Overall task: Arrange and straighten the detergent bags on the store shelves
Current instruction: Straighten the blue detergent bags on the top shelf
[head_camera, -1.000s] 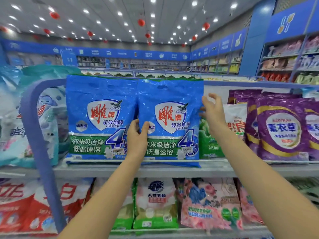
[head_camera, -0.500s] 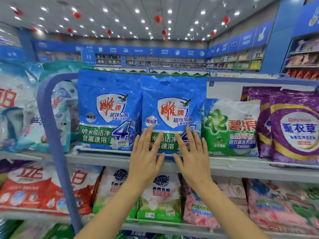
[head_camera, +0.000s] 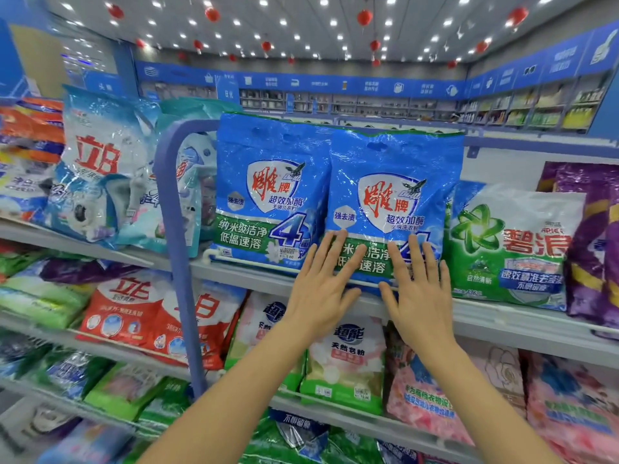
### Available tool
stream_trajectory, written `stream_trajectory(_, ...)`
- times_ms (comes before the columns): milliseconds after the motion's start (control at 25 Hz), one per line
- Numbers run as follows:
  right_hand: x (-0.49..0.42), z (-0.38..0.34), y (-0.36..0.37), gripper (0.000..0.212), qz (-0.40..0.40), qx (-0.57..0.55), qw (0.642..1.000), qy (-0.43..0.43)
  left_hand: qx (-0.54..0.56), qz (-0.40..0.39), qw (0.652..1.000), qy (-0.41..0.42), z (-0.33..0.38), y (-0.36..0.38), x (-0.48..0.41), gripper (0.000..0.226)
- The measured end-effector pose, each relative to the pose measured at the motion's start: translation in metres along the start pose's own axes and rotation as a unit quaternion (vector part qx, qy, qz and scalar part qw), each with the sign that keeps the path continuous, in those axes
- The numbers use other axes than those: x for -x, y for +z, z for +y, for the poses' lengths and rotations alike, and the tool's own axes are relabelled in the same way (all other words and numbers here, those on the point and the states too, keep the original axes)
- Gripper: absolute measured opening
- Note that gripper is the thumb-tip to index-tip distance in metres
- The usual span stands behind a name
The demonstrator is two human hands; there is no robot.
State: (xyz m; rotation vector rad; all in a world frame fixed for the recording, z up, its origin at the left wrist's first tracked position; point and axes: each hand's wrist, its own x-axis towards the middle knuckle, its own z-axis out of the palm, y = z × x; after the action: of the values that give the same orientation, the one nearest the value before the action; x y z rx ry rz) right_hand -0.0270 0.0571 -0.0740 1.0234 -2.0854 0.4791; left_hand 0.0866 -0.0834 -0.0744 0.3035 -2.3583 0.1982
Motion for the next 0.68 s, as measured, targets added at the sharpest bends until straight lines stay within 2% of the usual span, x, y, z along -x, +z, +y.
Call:
stream_trajectory(160,-0.005,-0.026,-0.016,0.059,-0.002,-0.058,0.997,0.043,-0.008,-0.014,1.0,-0.023,-0.017,-0.027,0.033,0.061)
stream_trajectory(360,-0.005,-0.089,-0.032,0.049,-0.015,-0.177,0.984,0.002,-0.022,-0.054,0.991,-0.119,-0.075,-0.067,0.109,0.061)
stream_trajectory(560,0.01,-0.195,-0.025,0.045,-0.055,-0.329,0.941,-0.052,-0.029,-0.051,0.965,-0.255,-0.154,-0.139,0.207,0.065)
stream_trajectory(680,0.027,-0.267,-0.013,0.048,-0.09,-0.408,0.907,-0.052,-0.021,-0.045,0.943,-0.329,-0.211,-0.18,0.268,0.065)
